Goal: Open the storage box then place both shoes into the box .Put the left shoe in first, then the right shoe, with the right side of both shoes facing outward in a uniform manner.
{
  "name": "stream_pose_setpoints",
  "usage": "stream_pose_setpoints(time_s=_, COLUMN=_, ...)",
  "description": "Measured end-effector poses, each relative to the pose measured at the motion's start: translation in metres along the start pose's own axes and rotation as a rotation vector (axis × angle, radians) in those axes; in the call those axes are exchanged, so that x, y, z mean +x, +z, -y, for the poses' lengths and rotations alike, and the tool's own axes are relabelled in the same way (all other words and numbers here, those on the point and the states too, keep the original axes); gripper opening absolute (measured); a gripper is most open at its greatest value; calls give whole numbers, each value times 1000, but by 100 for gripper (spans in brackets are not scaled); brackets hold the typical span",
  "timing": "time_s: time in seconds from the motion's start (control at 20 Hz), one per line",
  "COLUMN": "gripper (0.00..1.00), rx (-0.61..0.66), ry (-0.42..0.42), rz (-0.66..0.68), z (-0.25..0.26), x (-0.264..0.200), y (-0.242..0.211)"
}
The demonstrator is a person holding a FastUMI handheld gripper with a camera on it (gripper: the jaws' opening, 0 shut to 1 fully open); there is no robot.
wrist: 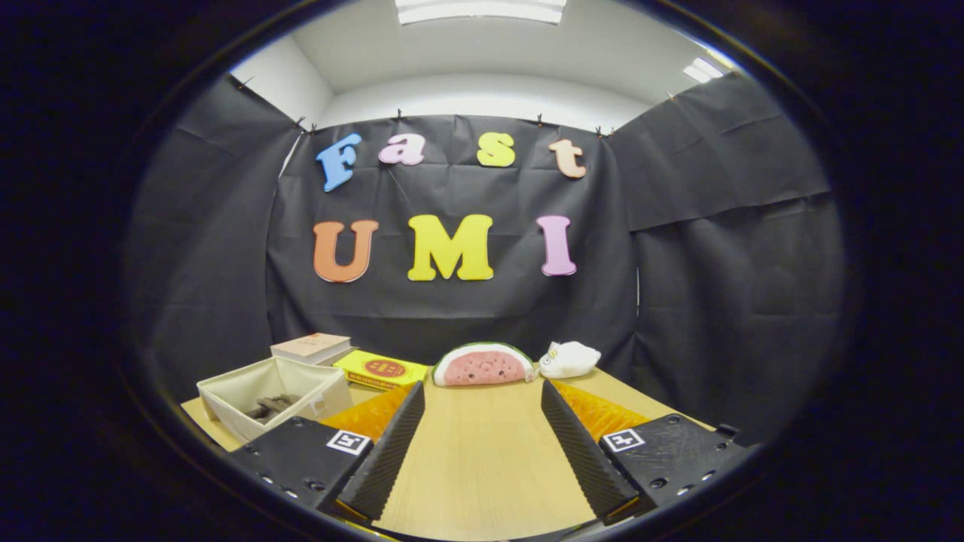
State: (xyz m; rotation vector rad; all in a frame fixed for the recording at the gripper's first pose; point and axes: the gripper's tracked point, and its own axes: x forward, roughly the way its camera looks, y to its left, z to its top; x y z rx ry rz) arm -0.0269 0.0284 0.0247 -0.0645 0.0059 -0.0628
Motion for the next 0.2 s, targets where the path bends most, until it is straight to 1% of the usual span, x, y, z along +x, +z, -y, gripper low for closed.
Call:
stream_pose_setpoints(time_s=0.1, gripper=96, rx=-11, ry=25, rz=-11, z=-10, x=-5, y=4)
stream_pose_setpoints(time_s=0.2, gripper=95, rx=-13, ry=23, rz=4, z=-9, x=-6, y=9)
